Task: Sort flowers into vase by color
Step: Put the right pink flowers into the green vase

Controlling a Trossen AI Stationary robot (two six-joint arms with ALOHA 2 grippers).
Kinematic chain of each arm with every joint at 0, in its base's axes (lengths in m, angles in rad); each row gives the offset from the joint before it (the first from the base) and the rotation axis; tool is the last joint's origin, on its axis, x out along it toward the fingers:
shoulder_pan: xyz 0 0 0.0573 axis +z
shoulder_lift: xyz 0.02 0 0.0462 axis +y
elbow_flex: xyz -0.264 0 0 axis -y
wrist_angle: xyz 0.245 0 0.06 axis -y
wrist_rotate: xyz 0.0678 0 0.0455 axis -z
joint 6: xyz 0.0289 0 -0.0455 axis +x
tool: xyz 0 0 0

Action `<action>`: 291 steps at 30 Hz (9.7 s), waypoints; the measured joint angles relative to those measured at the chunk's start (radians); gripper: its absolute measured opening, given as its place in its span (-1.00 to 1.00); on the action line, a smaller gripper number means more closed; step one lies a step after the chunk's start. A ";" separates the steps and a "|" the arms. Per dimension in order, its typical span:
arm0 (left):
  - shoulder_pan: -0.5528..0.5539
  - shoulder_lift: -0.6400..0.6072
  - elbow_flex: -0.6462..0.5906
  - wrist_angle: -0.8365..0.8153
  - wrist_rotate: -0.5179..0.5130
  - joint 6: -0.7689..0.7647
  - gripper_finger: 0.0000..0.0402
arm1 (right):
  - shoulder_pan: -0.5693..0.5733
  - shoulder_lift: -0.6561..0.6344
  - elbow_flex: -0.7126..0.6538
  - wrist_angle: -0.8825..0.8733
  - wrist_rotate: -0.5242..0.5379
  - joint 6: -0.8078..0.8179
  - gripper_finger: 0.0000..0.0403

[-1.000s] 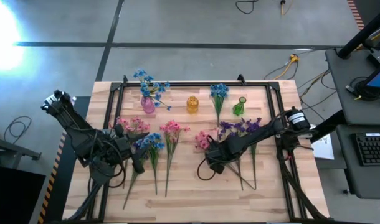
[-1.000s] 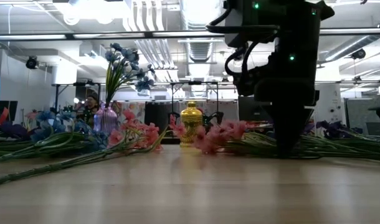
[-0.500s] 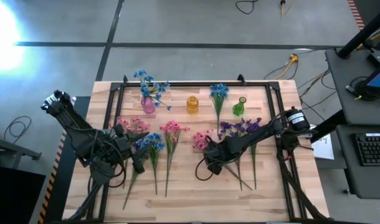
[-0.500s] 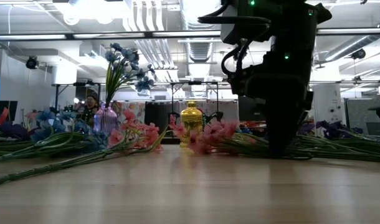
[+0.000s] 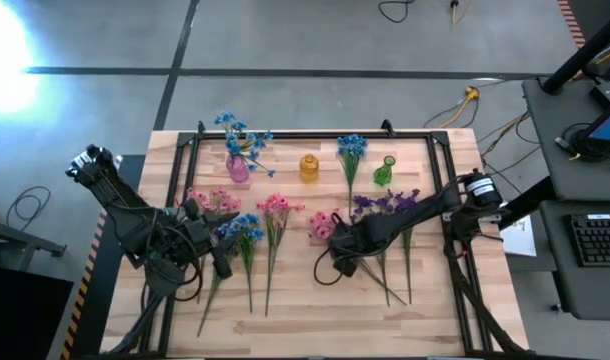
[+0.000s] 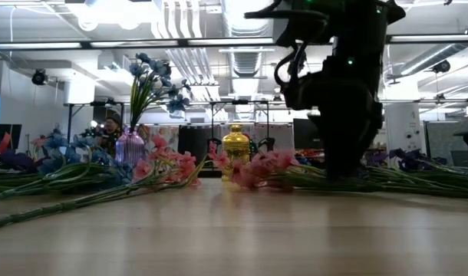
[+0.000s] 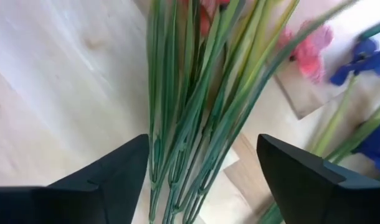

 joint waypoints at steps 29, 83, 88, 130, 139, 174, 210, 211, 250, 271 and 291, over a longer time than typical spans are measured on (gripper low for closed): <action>0.010 0.000 0.000 0.000 0.000 0.000 -0.16 | -0.002 0.064 -0.001 0.023 -0.055 0.038 0.16; 0.010 0.001 0.000 0.009 0.106 -0.012 -0.16 | -0.168 -0.617 -0.431 1.353 0.537 -0.628 -0.89; 0.010 0.001 0.000 0.009 0.105 -0.021 -0.16 | -0.255 -0.629 -0.473 1.547 0.540 -0.758 -0.89; 0.010 0.002 0.000 0.008 0.102 -0.012 -0.16 | -0.404 -0.919 -0.648 1.541 1.002 -1.109 -0.89; 0.010 0.002 0.000 0.008 0.101 -0.011 -0.16 | -0.404 -0.919 -0.669 1.540 0.999 -1.093 -0.89; 0.015 0.002 0.000 0.008 0.078 -0.004 -0.16 | -0.404 -0.917 -0.713 1.532 0.999 -1.054 -0.89; 0.015 0.002 0.000 0.008 0.077 -0.004 -0.16 | -0.402 -0.917 -0.723 1.475 1.009 -1.044 -0.17; 0.016 0.002 0.000 0.008 0.077 -0.004 -0.16 | -0.398 -0.917 -0.719 1.471 1.009 -1.044 -0.14; 0.016 0.002 0.000 0.020 0.078 -0.084 -0.16 | -0.093 -0.926 -0.444 0.796 1.243 -0.723 0.63; 0.028 0.002 0.000 0.019 0.077 -0.083 -0.16 | -0.039 -0.926 -0.364 0.664 1.243 -0.673 0.65; 0.029 0.002 0.000 0.013 0.076 -0.056 -0.16 | 0.000 -0.925 -0.220 0.284 1.188 -0.388 0.75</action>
